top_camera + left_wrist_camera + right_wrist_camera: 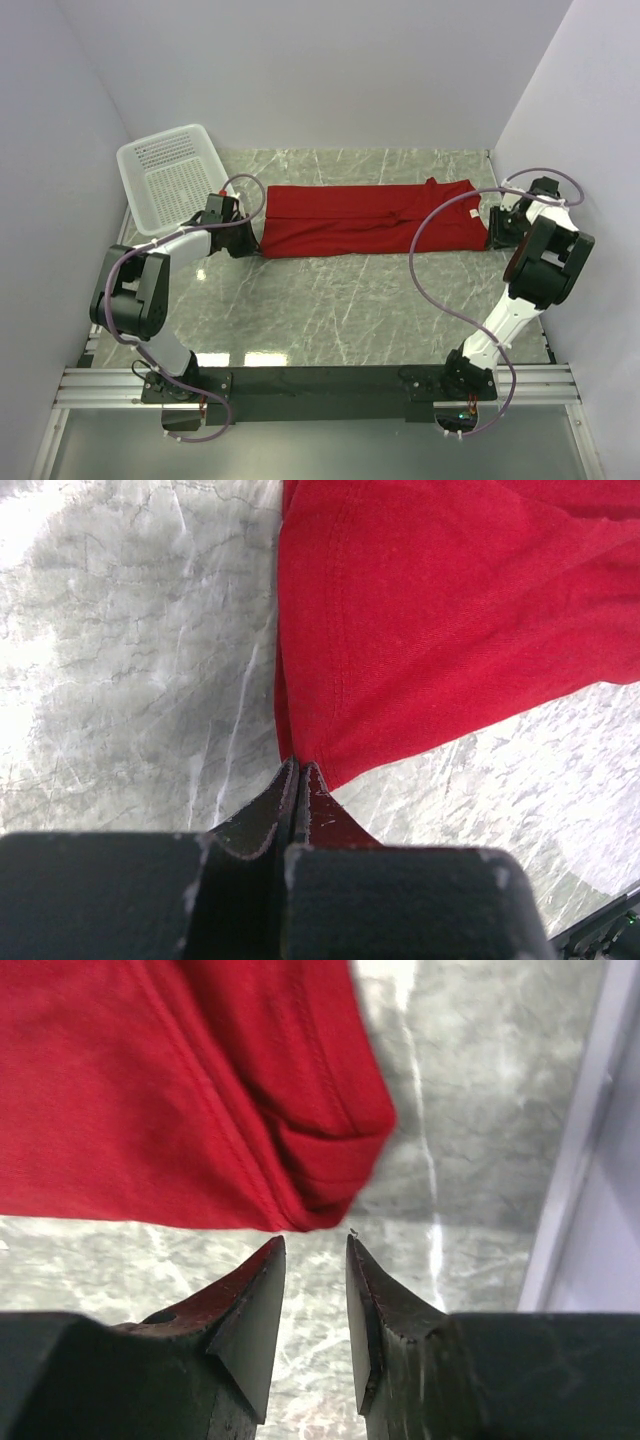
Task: Fold and stack the t-shirts
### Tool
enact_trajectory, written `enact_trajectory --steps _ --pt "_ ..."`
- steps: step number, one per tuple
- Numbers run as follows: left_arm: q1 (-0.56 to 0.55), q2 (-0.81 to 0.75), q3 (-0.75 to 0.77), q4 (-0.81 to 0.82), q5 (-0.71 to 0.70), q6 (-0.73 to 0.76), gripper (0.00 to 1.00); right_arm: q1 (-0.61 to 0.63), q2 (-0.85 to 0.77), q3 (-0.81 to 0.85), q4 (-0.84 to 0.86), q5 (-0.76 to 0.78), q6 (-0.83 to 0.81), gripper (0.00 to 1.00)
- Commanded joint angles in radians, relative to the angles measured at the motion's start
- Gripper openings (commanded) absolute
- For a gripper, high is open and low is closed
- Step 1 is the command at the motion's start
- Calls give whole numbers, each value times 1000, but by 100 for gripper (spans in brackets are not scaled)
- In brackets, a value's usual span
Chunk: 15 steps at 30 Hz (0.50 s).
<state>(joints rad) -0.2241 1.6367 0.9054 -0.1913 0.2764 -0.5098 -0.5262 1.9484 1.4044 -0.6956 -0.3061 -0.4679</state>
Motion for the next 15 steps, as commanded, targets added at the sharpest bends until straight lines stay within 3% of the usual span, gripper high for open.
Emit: enact_trajectory --steps 1,15 --pt "-1 18 32 29 24 2 1 25 -13 53 5 -44 11 38" --pt "-1 57 69 9 32 5 1 80 75 139 -4 -5 40 39"
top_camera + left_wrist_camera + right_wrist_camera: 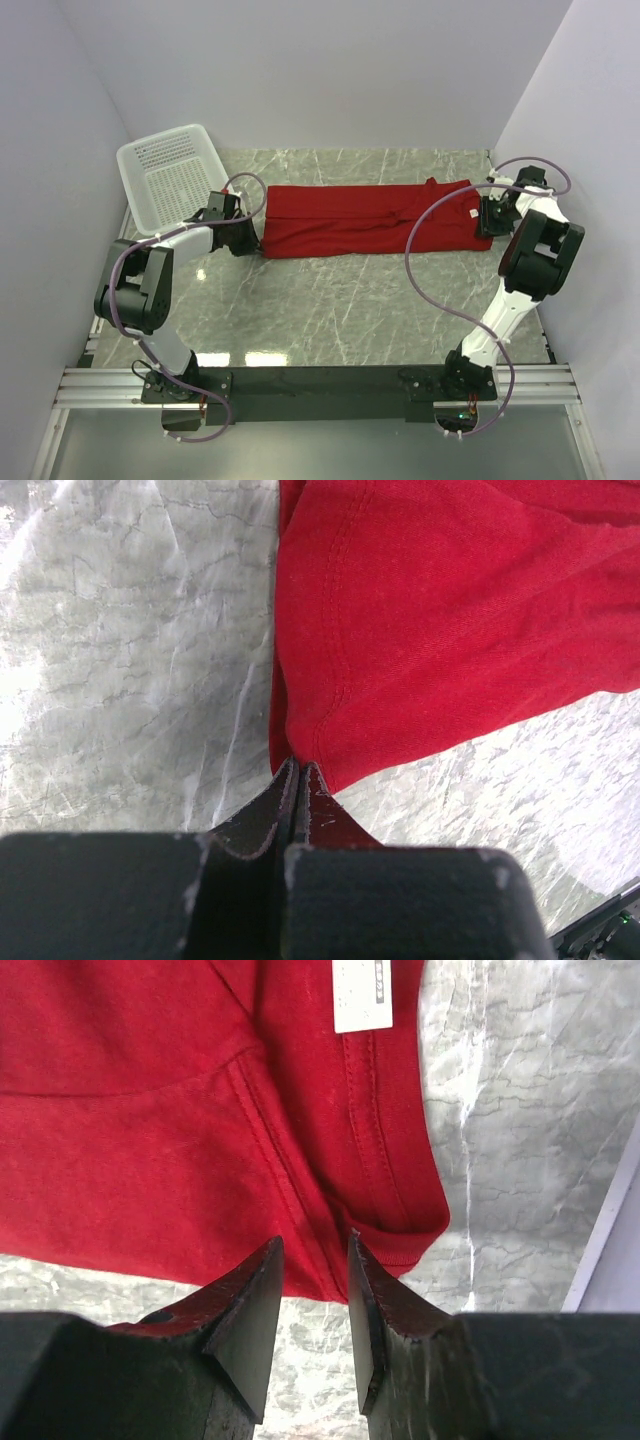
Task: Fold and stack the t-shirts
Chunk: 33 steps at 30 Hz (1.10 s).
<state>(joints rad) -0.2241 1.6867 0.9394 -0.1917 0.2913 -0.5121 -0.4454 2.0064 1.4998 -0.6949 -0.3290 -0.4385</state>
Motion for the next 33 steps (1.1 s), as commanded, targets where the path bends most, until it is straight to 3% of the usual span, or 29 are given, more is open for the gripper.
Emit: enact_trajectory --steps 1,12,15,16,19,21,33 --pt "-1 8 35 9 17 7 1 1 23 45 -8 19 7 40" --pt "-1 8 30 12 22 7 1 11 52 66 -71 30 -8 37" --pt "-1 7 29 14 22 7 1 11 45 56 -69 28 -12 28" --pt "-1 7 26 14 20 7 1 11 35 48 -66 27 -14 18" --pt "-1 5 24 15 22 6 1 10 9 36 -51 22 -12 4" --pt "-1 2 22 14 17 6 1 8 -1 33 -49 16 -9 1" --pt "6 -45 -19 21 -14 9 1 -61 -130 -53 -28 15 -43 0"
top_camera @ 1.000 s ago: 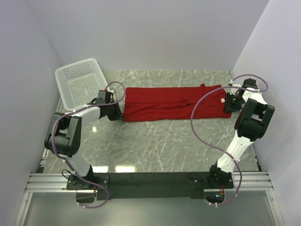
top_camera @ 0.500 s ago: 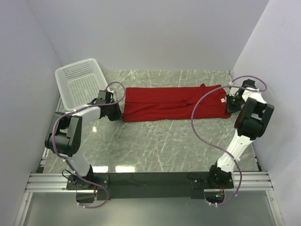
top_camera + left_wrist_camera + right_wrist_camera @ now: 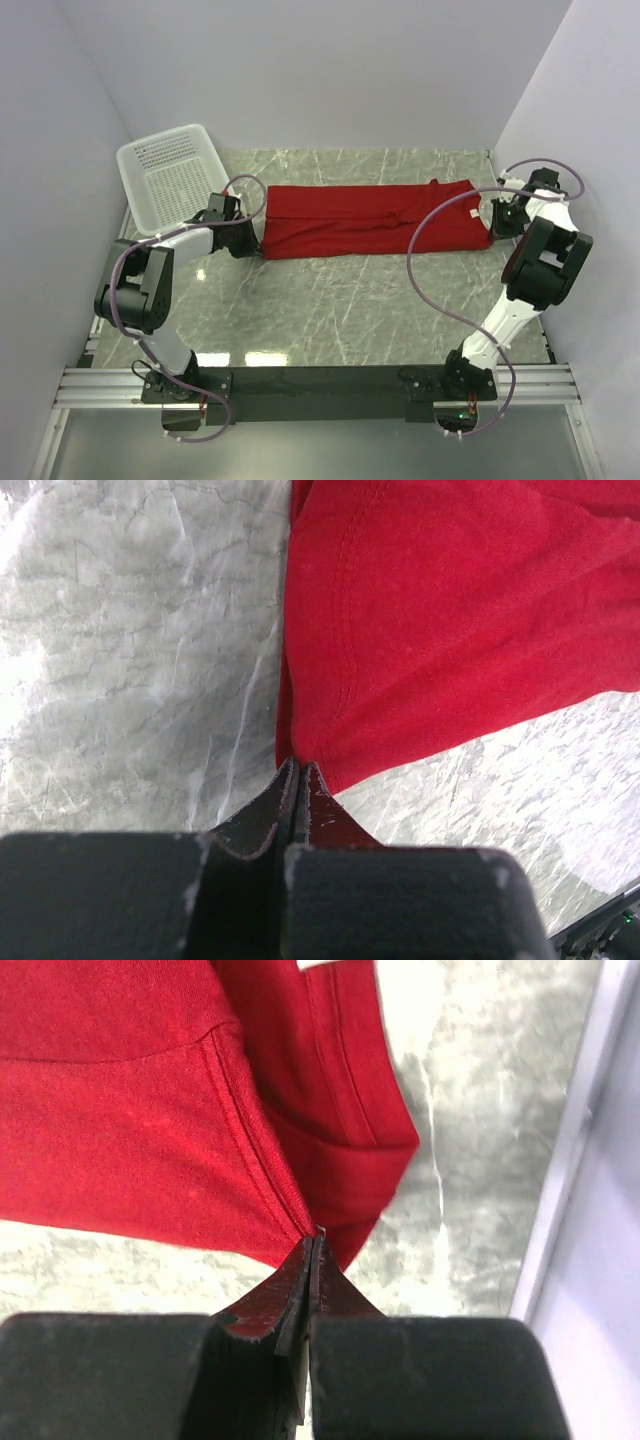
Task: Fold and stack the t-shirts
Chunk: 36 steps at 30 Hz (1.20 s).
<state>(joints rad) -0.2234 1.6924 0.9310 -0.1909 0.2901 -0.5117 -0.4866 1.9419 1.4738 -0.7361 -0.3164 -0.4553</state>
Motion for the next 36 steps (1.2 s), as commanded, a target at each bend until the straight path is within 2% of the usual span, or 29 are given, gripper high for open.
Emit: enact_trajectory --steps 1,13,19,29,36 --pt "6 -54 -15 22 -17 7 1 -24 -70 -46 17 7 -31 0" --pt "15 -118 -67 37 -34 -5 1 -104 -75 -90 37 23 -82 0" --pt "15 -166 -115 61 -14 -31 1 -116 -110 -127 29 -23 -137 0" --pt "9 -198 -216 48 -23 -96 1 -136 -130 -194 101 65 -117 0" --pt "7 -235 -277 50 -31 -110 1 -145 -169 -247 115 66 -135 2"
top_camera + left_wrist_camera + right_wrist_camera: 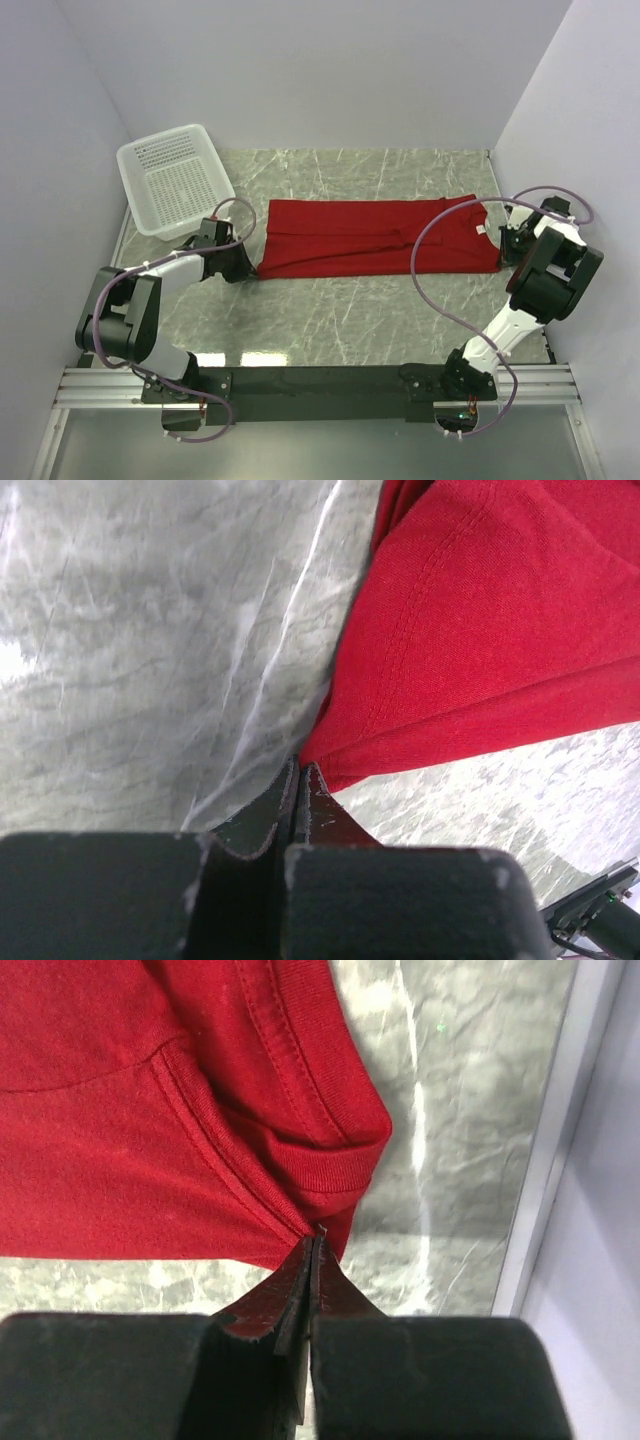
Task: Fold and stack the t-shirts
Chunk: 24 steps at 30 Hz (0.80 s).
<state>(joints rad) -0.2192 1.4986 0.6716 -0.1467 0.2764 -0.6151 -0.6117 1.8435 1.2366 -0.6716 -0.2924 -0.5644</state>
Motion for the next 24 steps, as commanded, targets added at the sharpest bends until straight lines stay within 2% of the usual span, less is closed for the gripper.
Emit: enact_trajectory --steps 1,2,3,5,6,7,10,13,17,21,24 --pt "3 -47 -21 7 -19 -6 1 -22 -76 -15 49 36 -35 6" --pt "3 -51 -23 4 -22 -9 4 -20 -84 -16 37 24 -41 11" --pt "3 -57 -18 1 -35 -12 15 -22 -105 -17 32 15 -46 30" --pt "3 -101 -14 -7 -57 -21 29 -11 -131 -16 12 -22 -49 41" --pt "3 -124 -9 -8 -74 -21 33 0 -156 -11 4 -31 -48 48" --pt "3 -170 -3 -13 -81 -20 36 13 -165 1 -5 -40 -43 50" --pt "3 -256 26 -33 -120 -9 41 85 -204 23 -20 -53 -20 52" --pt "3 -329 43 -45 -166 2 55 180 -208 59 -48 -102 3 53" --pt "4 -403 57 -77 -270 28 67 314 -144 133 -141 -267 44 52" --pt "6 -491 56 -135 -448 -11 99 392 -35 210 -129 -252 228 49" --pt "15 -561 39 -155 -470 0 99 402 9 233 -91 -173 351 49"
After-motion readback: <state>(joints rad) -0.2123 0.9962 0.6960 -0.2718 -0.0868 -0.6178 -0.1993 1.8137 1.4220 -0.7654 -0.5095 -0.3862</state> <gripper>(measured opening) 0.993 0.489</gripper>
